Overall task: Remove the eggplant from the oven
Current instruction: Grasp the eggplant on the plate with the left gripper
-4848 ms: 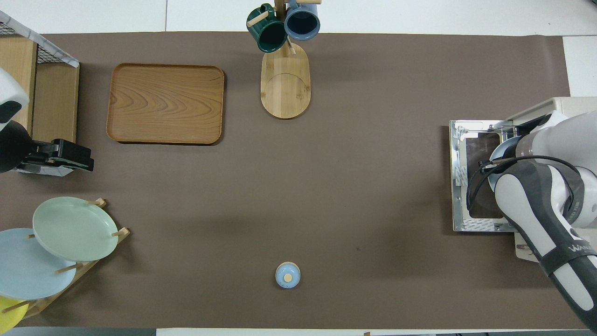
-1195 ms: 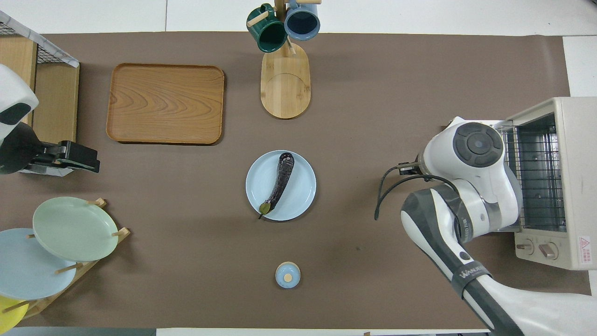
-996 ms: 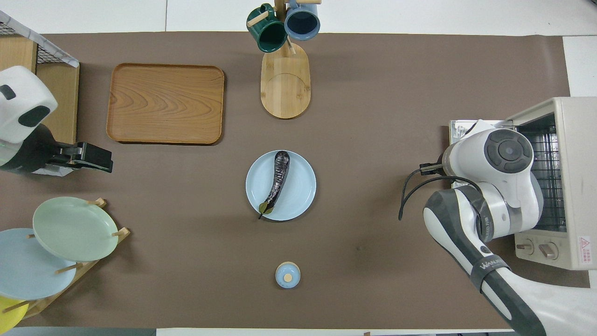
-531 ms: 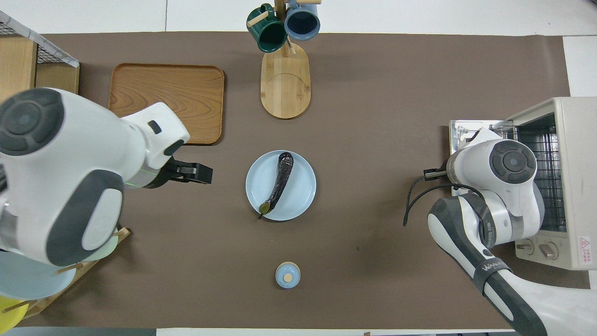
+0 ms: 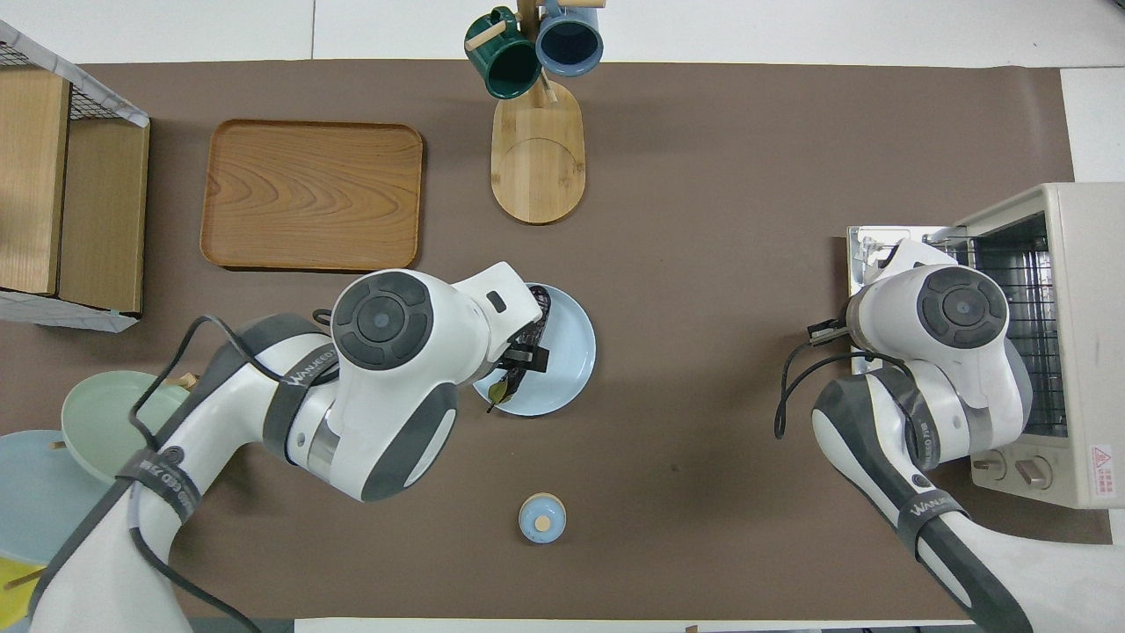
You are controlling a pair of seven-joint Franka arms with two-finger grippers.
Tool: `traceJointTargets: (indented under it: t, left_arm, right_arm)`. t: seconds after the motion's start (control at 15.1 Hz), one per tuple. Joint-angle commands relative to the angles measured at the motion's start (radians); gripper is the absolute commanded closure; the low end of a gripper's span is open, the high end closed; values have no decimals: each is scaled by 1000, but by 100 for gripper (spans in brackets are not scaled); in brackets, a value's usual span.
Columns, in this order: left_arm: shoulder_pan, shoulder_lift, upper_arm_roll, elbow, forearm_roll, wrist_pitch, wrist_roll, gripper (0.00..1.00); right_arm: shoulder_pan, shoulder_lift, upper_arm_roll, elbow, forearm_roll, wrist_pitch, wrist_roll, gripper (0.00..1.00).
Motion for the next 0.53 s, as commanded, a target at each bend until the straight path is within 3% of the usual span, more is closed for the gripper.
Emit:
traceJointTargets:
  t: [0.0, 0.27, 0.46]
  left_arm:
    - [-61, 73, 19, -25, -11, 138, -54, 0]
    - [-78, 139, 21, -21, -11, 206, -51, 0]
    - [-81, 142, 21, -21, -11, 206, -51, 0]
  right_arm:
    - [-38, -1, 7, 83, -35, -86, -66, 100]
    - [-71, -11, 10, 226, -17, -282, -172, 100]
    - [-78, -47, 9, 254, 31, -358, -201, 100]
